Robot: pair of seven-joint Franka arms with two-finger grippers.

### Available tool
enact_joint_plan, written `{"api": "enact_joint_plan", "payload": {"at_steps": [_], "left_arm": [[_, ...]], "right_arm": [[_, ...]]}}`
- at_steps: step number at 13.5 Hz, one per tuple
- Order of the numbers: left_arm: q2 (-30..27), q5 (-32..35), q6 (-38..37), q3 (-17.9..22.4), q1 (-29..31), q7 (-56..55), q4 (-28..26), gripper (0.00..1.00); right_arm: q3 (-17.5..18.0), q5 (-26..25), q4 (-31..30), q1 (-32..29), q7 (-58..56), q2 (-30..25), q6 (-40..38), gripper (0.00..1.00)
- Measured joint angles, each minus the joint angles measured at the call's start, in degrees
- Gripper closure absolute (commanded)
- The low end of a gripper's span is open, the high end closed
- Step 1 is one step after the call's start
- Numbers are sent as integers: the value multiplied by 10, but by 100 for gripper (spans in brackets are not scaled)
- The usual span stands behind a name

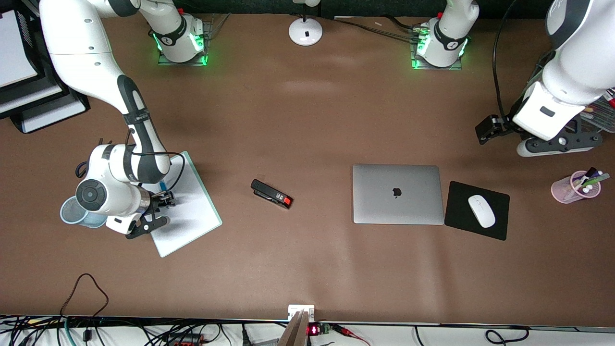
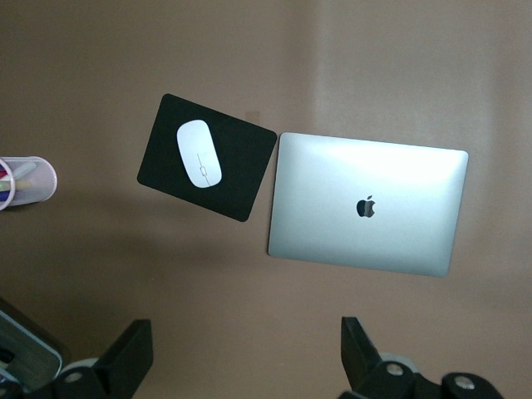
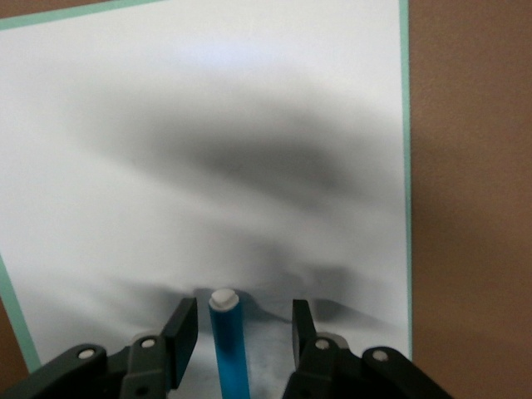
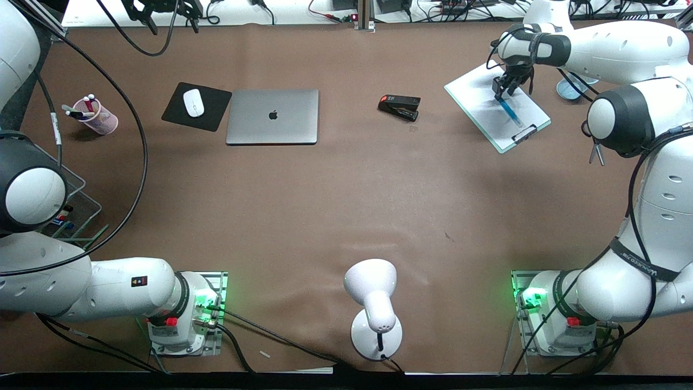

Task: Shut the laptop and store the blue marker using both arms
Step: 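Lift the left gripper away from the laptop while the right gripper closes on the marker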

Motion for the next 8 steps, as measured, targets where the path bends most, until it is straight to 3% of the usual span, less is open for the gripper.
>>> {"api": "enact_joint_plan", "payload": {"at_steps": [5,8], "left_arm": [[-29,0,-28,-1,1,0,2,0],[-37,0,-33,-1,1,0,2,0]], "right_arm": [[0,0,0,4,0,3,0,53],[0,0,0,5,0,3,0,69]]}}
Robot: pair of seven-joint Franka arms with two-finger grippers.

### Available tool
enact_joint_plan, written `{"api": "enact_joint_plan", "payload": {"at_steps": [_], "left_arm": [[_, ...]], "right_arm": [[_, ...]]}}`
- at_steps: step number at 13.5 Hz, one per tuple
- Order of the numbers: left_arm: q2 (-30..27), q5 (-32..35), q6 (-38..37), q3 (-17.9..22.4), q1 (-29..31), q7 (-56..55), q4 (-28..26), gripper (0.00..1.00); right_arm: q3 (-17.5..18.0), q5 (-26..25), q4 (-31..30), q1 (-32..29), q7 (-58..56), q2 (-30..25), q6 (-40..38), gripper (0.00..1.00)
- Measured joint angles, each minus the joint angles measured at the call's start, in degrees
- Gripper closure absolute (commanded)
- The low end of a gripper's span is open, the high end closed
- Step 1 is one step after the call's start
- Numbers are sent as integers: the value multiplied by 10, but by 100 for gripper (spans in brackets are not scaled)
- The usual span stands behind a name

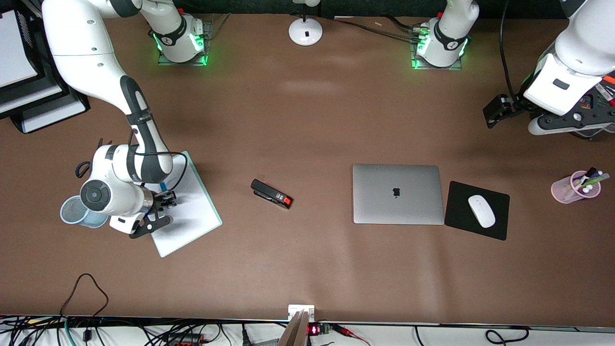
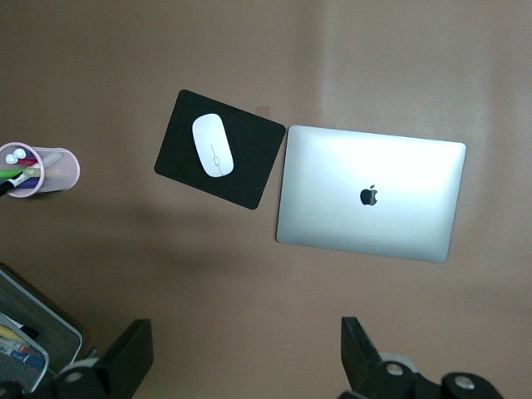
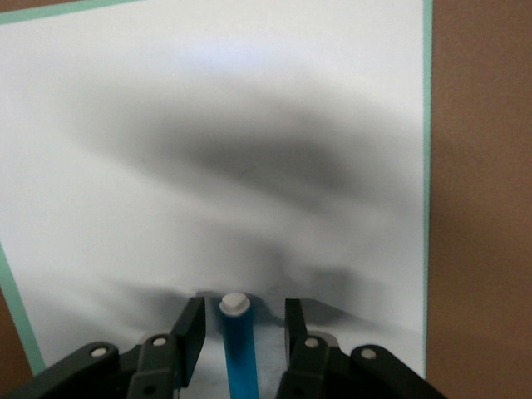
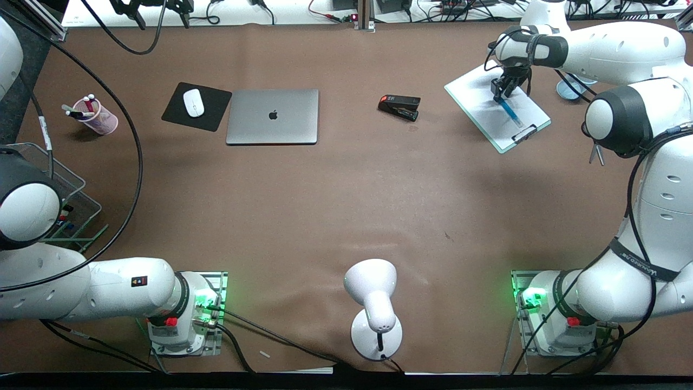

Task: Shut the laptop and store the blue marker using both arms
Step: 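Lift the left gripper away from the laptop while the right gripper closes on the marker, then lift the blue marker with the right gripper and carry it toward the cup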

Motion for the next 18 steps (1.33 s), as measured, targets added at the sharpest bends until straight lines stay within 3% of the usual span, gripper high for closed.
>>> {"api": "enact_joint_plan", "payload": {"at_steps": [10,12,15,18], "left_arm": [[-4,0,-4,1,1,13,0,0],[-8,0,-4,28,-9,48,1,0],[-15,-8,-5,106,-56,96,2,0],[-26,-14,-14,116,-67,105,0,0]], "right_arm": [[0,0,0,3,-1,0,1,89],[0,0,2,3,-13,0,3,91],[-1,0,15,3,-23,-1,5,94],[-1,0,25,2,-25,-7,5,94]]}}
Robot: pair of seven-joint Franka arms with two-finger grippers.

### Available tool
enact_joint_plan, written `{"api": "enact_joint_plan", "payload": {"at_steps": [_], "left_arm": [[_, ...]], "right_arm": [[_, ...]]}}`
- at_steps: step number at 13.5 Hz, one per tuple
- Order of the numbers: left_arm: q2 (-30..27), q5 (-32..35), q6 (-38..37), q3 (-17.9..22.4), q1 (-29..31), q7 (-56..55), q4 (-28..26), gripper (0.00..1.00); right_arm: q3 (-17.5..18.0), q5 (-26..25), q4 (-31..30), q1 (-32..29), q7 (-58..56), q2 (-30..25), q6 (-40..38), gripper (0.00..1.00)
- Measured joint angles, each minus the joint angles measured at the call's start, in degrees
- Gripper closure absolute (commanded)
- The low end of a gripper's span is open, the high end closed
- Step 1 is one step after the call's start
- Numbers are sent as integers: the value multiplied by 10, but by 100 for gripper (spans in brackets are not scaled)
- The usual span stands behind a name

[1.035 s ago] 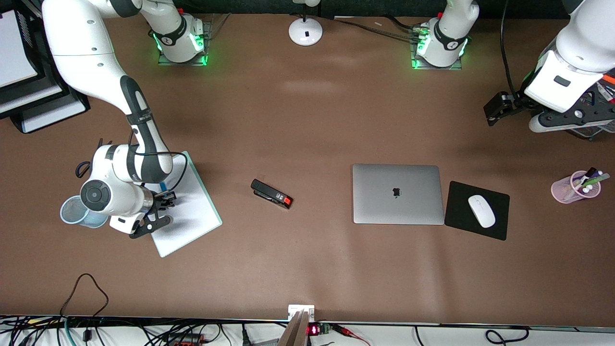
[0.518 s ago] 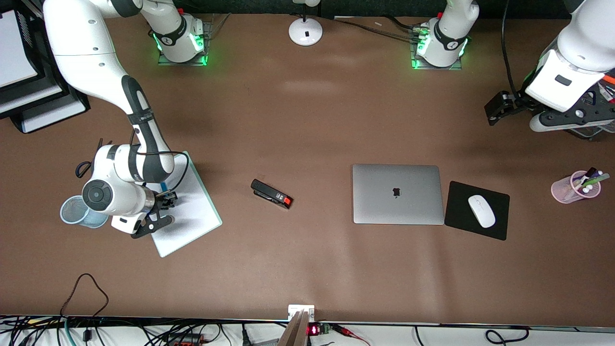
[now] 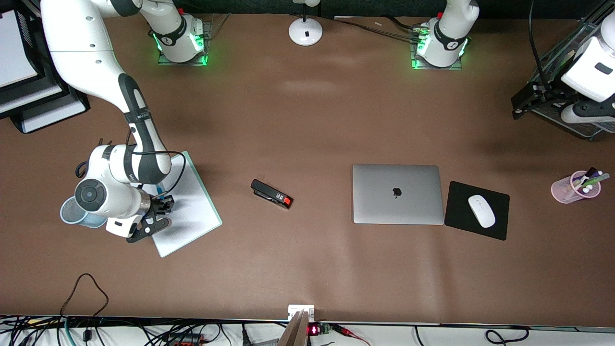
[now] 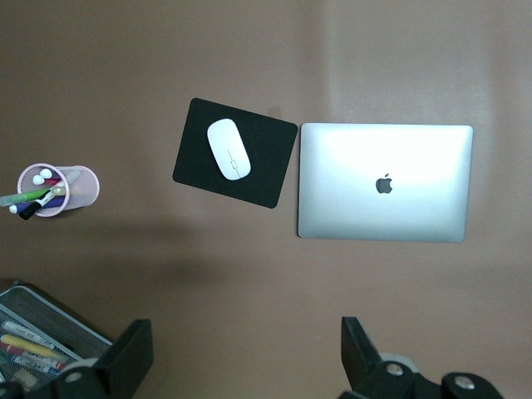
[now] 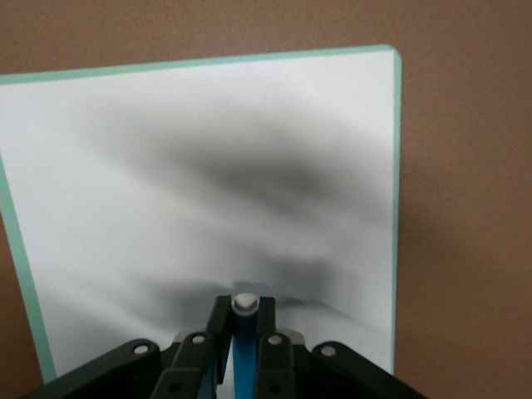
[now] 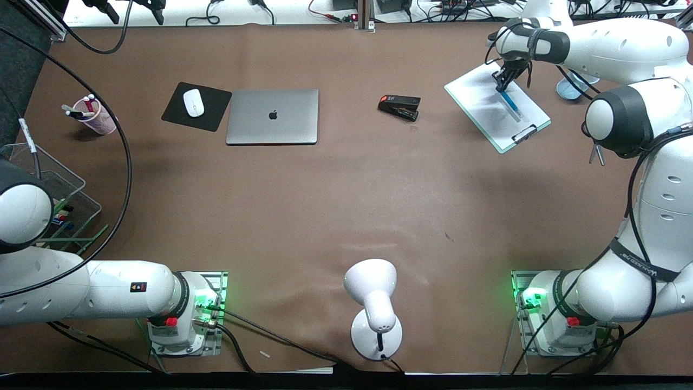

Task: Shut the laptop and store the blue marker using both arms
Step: 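Lift the blue marker with the right gripper and carry it toward the cup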

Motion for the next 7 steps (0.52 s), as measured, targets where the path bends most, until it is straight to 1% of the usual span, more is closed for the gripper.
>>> {"api": "enact_joint_plan", "payload": {"at_steps": [3,7], "left_arm": [[-6,-2,-3,0,-6,0,-3,0],[-7,-19,-3,-1,-6,0,-3,0]], "right_arm": [[-2,0,10,0,-1,-24,0,95],[-6,0,13,-19,-30,-86,-4,95]]}}
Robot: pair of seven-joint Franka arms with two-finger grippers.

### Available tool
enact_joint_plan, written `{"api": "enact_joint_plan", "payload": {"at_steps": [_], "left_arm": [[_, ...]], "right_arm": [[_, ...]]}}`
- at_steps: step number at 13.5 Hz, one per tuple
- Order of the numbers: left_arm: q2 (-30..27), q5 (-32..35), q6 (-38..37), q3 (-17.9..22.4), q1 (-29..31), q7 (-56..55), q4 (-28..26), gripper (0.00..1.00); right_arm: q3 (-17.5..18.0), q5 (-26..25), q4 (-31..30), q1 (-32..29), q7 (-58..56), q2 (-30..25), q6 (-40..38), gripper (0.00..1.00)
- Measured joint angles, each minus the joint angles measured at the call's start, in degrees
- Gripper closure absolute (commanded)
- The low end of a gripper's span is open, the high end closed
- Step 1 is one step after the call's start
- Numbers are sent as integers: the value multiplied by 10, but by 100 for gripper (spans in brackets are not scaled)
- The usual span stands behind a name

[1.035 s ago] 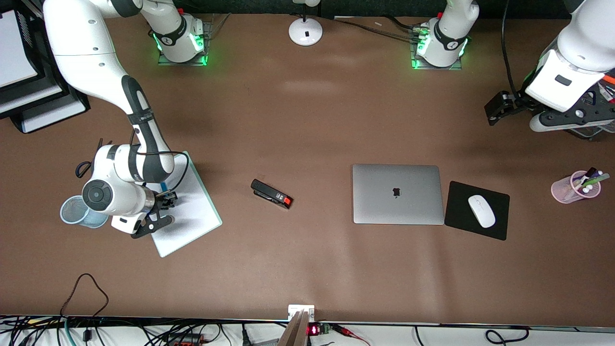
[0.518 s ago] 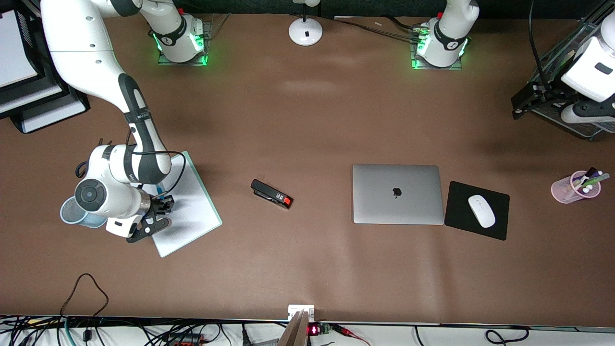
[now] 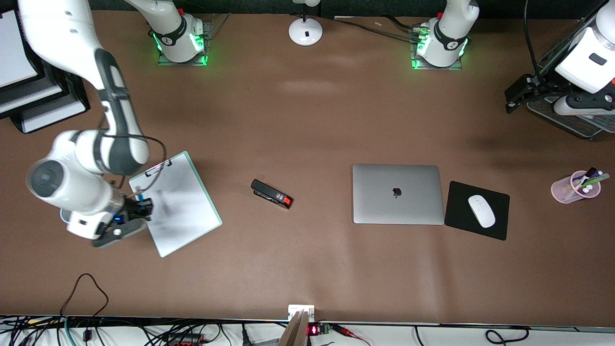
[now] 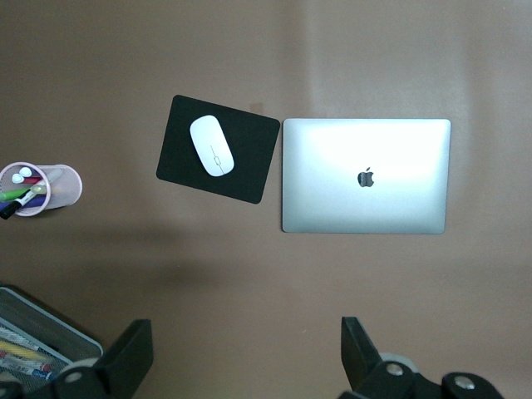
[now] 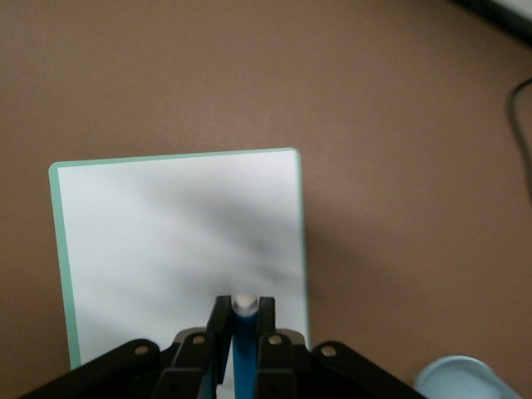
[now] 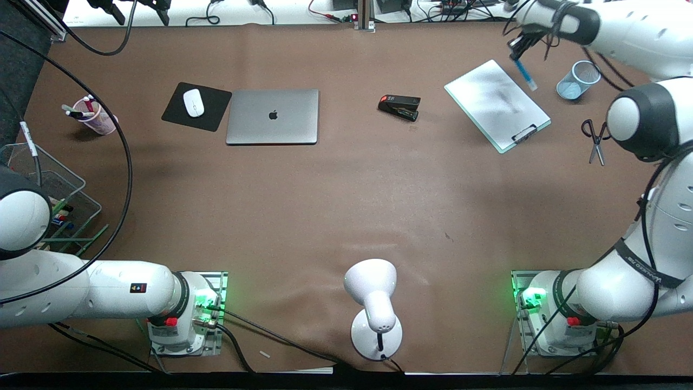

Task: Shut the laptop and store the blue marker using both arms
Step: 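Lift the blue marker with the right gripper and carry it toward the cup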

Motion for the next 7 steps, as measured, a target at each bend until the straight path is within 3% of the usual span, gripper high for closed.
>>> {"api": "enact_joint_plan", "payload": {"at_steps": [5,7], "left_arm": [[0,0,0,0,0,0,0,0],[0,0,0,0,0,0,0,0]], "right_arm": [[-1,3,-1,-41,-147,-42,-12,95],[-2,43,-1,-63,-232,-45,-12,95]]}}
